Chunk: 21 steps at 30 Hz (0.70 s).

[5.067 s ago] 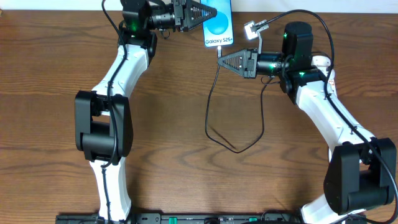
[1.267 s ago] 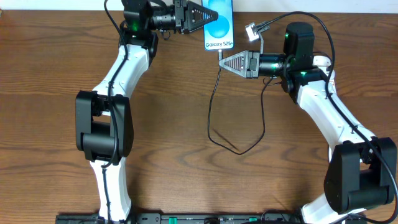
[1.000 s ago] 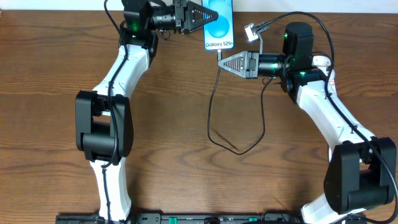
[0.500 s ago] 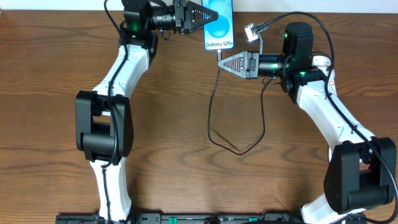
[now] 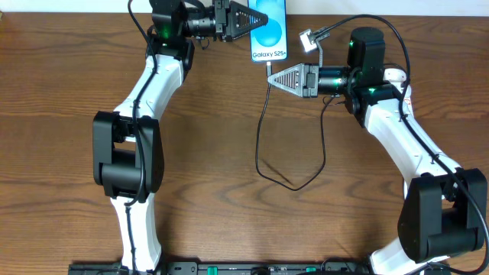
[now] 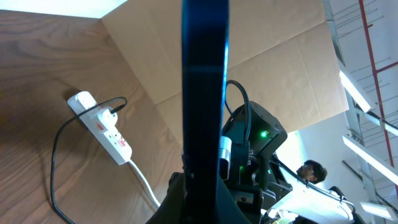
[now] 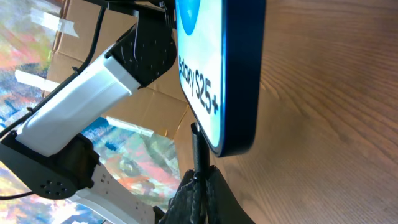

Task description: Plug charger to phone and switch on socket

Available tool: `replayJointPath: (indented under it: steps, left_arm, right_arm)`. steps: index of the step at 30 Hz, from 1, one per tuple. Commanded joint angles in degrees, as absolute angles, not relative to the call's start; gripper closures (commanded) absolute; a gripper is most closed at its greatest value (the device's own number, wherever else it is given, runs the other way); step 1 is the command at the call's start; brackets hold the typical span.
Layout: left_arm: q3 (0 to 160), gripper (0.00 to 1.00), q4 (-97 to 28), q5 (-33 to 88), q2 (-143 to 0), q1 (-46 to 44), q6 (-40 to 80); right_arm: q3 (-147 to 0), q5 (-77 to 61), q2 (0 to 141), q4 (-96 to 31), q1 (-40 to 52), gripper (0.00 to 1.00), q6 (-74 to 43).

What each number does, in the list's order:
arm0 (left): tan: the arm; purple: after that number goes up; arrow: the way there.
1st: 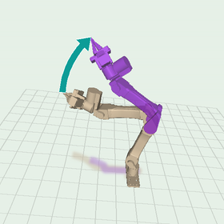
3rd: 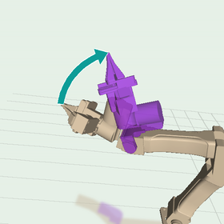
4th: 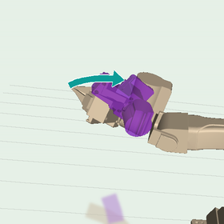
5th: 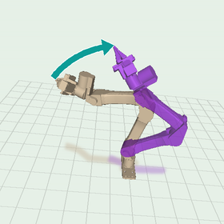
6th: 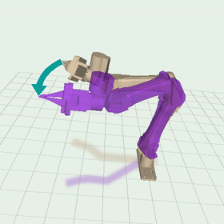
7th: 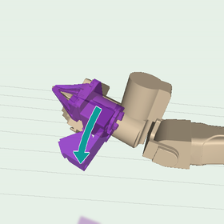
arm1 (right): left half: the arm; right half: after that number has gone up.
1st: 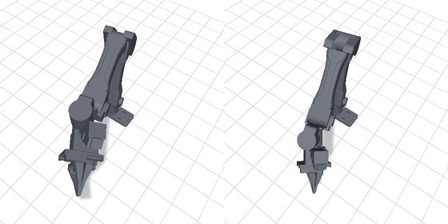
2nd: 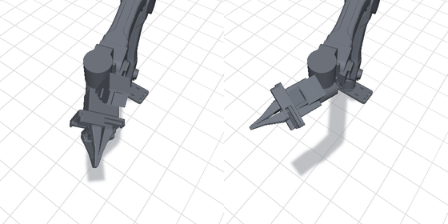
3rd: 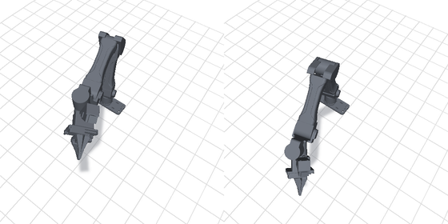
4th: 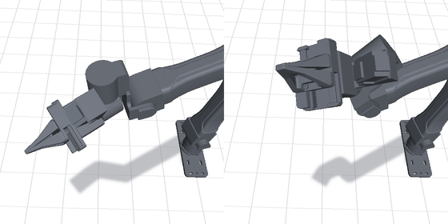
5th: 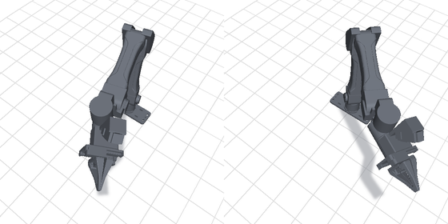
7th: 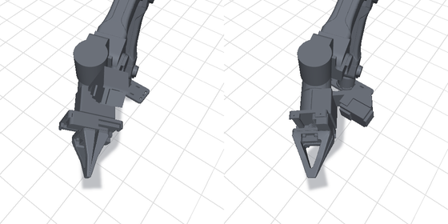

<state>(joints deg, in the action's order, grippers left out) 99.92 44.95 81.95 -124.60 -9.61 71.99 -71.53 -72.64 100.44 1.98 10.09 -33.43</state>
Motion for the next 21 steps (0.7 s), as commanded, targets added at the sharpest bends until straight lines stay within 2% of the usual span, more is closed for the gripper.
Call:
replayJointPath:
  steps: [1,21]
  left_arm:
    - [100.64,0.93,45.56,81.38,-122.69,-9.67,71.0]
    - [100.64,0.93,45.54,80.77,-122.69,-9.69,71.92]
  right_arm:
    - [-72.42,-74.06,100.44,2.15,10.24,0.99,-32.49]
    - [-72.42,-73.45,100.44,2.39,9.19,0.99,-32.51]
